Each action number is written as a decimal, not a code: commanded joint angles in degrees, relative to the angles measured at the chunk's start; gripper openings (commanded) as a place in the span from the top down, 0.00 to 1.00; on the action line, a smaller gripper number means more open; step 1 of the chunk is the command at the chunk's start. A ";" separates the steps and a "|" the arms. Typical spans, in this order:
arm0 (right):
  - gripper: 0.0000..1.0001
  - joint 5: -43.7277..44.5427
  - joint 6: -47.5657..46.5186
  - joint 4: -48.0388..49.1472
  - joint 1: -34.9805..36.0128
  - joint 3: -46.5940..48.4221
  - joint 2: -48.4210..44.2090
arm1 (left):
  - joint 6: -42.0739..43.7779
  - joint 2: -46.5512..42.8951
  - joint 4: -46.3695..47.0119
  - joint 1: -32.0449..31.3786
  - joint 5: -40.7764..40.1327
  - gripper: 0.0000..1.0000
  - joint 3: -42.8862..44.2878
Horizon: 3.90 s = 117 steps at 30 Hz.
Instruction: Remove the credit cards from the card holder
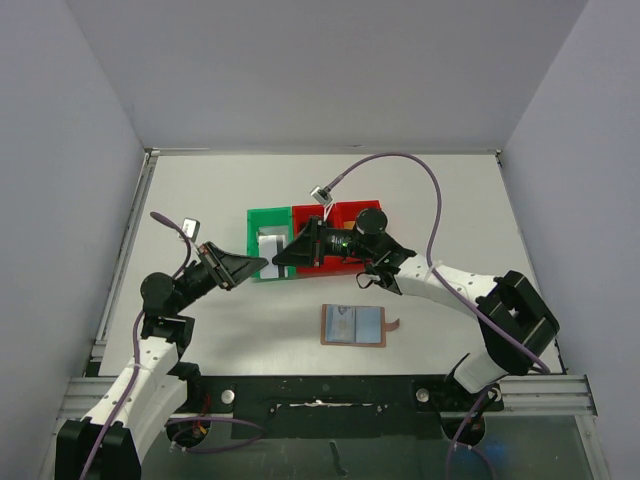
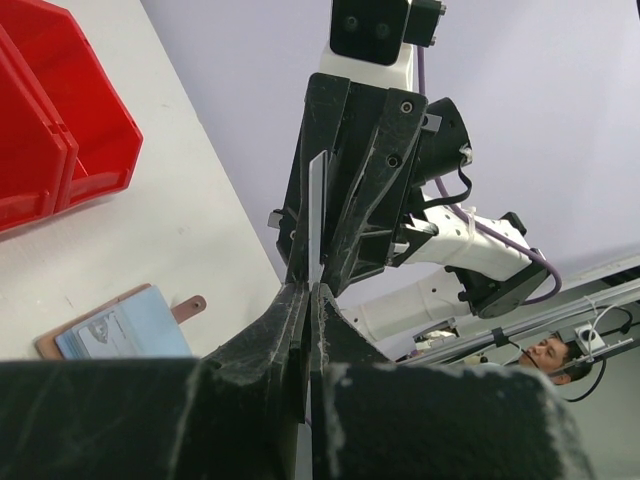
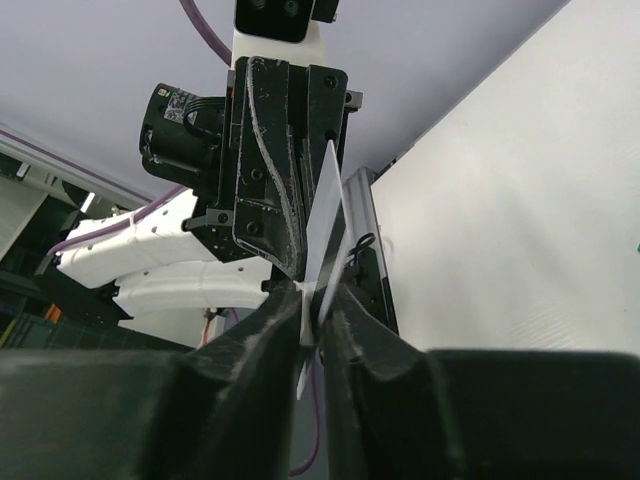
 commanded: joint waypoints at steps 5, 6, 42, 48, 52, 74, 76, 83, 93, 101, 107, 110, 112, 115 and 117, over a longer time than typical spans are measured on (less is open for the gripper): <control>0.70 1.04 -0.78 2.27 -1.18 -0.03 -4.17 | 0.19 -0.81 3.30 0.24 -0.52 1.00 0.00; 0.70 0.99 -0.78 2.27 -1.18 -0.12 -4.29 | 0.19 -0.83 3.34 0.26 -0.52 1.00 0.00; 1.00 24.69 -15.02 -27.32 -7.60 -3.21 -15.25 | 42.41 28.06 -53.28 2.82 -36.28 0.25 33.46; 1.00 26.17 -16.46 -29.95 -7.73 -2.63 -15.75 | 42.25 38.70 -43.06 3.43 -25.70 0.29 35.75; 1.00 26.07 -17.08 -30.74 -7.91 -2.06 -16.03 | 41.57 42.40 -38.57 3.50 -22.00 0.30 36.90; 1.00 32.30 -23.71 -39.63 -8.33 0.51 -16.33 | 35.30 51.08 -25.85 -0.26 -10.65 0.43 37.53; 1.00 33.09 -24.39 -40.53 -8.39 0.75 -16.37 | 34.36 51.85 -24.85 -1.58 -10.83 0.43 37.68; 1.00 35.12 -27.98 -41.33 -8.41 1.35 -16.43 | 32.13 54.16 -21.70 -4.90 -11.75 0.43 38.40; 1.00 36.52 -47.47 -38.06 -7.07 4.93 -11.47 | 34.09 49.04 -26.43 -2.52 -16.53 0.28 37.03; 1.00 43.60 -72.23 -24.94 -0.92 4.19 -4.71 | 42.95 31.95 -51.58 4.75 -25.44 0.26 38.17; 1.00 46.07 -81.65 -28.67 -0.09 11.04 4.77 | 51.46 18.19 -63.73 6.49 -39.90 0.25 37.42; 1.00 46.84 -85.81 -29.19 0.47 13.02 8.03 | 50.79 12.47 -63.97 6.43 -47.88 0.25 34.37; 1.00 46.31 -86.36 -28.42 0.47 14.09 9.87 | 49.85 8.59 -62.35 5.98 -52.09 0.25 31.18; 1.00 46.55 -87.23 -29.79 0.31 16.89 13.53 | 49.65 4.28 -59.17 5.44 -53.71 0.25 27.01; 1.00 47.30 -87.27 -31.45 0.32 19.21 16.09 | 51.70 3.47 -60.08 5.24 -54.91 0.24 26.58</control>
